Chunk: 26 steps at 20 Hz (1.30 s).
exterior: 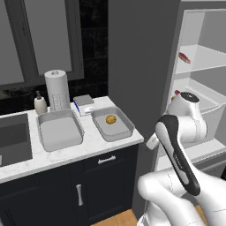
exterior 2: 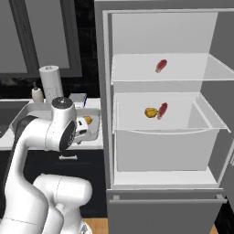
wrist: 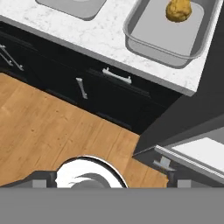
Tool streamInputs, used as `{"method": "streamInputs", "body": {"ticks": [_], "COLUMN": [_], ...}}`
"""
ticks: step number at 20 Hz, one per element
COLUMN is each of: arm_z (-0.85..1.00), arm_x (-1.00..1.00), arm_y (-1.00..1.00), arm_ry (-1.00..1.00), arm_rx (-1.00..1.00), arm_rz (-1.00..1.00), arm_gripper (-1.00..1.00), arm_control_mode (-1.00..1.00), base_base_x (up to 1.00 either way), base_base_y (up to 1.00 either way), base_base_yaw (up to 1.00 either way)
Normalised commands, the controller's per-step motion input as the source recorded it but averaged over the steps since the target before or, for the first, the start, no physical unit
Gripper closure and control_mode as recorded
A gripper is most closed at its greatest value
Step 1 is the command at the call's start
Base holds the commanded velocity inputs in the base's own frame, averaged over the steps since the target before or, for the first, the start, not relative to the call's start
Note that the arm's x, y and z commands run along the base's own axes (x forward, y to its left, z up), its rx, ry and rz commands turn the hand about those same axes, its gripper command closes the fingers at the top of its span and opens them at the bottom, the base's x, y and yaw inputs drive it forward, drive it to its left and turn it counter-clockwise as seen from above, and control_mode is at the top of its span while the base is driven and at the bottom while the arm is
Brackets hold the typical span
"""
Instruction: Place one squash and one steak in each tupperware on the nearby counter, to pack two identical lunches.
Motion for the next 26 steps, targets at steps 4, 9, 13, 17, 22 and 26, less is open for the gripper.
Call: {"method": "streamInputs", "body": {"ticks": [4, 9, 13, 17, 22, 26], "arm_z": [0.12, 0.0, 0.0, 0.0, 0.0, 0.0], "arm_x": [-0.92, -0.07, -0.06, 0.0, 0.0, 0.0], "arm_y": [-0.11, 0.0, -0.02, 0.0, 0.0, 0.0], "arm_ry": [-0.01, -0.01, 0.0, 0.0, 0.0, 0.0], "arm_rx": [0.0, 0.0, 0.0, 0.0, 0.0, 0.0], "arm_rz": [0.0, 0.0, 0.0, 0.0, 0.0, 0.0], "arm_gripper": [-1.0, -1.0, -1.0, -1.0, -1.0, -1.0], "arm_control_mode": [-1.0, -1.0, -1.0, 1.0, 1.0, 1.0], "base_base_x": [0.0, 0.0, 0.0, -0.65, -0.07, 0.3], "base_base_y": [0.0, 0.0, 0.0, -0.86, -0.88, -0.67], "base_base_yaw": [0.0, 0.0, 0.0, -0.25, -0.35, -0.08]}}
